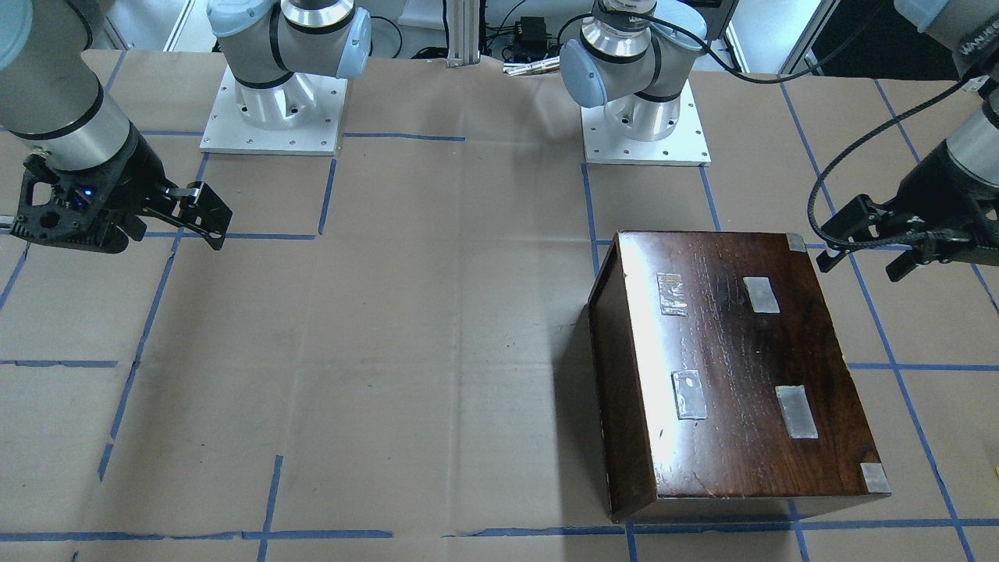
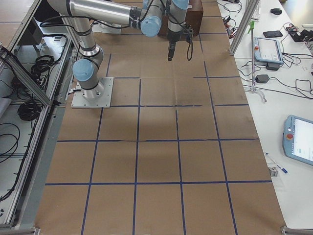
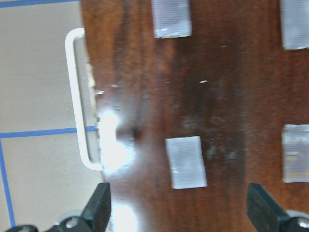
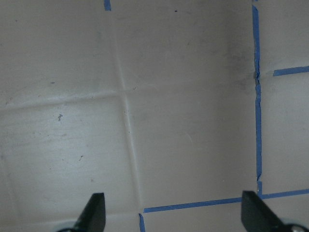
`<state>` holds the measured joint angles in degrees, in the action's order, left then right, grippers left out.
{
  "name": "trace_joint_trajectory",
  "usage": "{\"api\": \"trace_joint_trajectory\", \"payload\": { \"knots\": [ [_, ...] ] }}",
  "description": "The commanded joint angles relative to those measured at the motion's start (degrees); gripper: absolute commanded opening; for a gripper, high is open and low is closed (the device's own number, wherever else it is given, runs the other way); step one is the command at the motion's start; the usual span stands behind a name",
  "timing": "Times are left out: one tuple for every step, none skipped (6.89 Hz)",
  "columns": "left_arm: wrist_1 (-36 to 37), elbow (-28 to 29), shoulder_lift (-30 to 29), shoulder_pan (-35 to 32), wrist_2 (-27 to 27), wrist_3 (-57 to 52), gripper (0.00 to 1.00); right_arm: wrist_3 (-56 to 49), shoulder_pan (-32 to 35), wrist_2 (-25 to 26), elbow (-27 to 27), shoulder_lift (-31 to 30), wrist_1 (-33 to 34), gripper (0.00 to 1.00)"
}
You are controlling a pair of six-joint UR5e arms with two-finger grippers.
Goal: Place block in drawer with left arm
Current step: 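Lower the left gripper and hook the white drawer handle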
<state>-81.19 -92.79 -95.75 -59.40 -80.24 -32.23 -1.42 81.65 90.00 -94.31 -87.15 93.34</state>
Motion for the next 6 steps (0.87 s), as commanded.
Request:
{"api": "trace_joint_trajectory", "payload": {
  "knots": [
    [-0.2, 3.6, -5.4, 3.8, 3.2, -0.2, 0.99, 0.0, 0.0, 0.0, 0.0, 0.0, 0.0, 1.0],
    [-1.1, 6.3, -7.7, 4.1, 3.1, 1.1, 0.99, -0.1, 0.0, 0.0, 0.0, 0.0, 0.0, 1.0],
    [-1.2, 6.8, -8.7, 4.0, 3.9, 2.6, 0.99, 0.0, 0.0, 0.0, 0.0, 0.0, 0.0, 1.0],
    [-1.1, 6.0, -9.4, 3.9, 4.2, 3.7, 0.99, 0.0, 0.0, 0.0, 0.1, 0.0, 0.0, 1.0],
    [-0.6, 5.3, -9.6, 3.9, 4.3, 5.0, 0.99, -0.1, 0.0, 0.0, 0.0, 0.0, 0.0, 1.0],
    [-0.3, 5.4, -11.1, 3.5, 4.3, 5.2, 0.99, -0.1, 0.0, 0.0, 0.0, 0.0, 0.0, 1.0]
  ]
}}
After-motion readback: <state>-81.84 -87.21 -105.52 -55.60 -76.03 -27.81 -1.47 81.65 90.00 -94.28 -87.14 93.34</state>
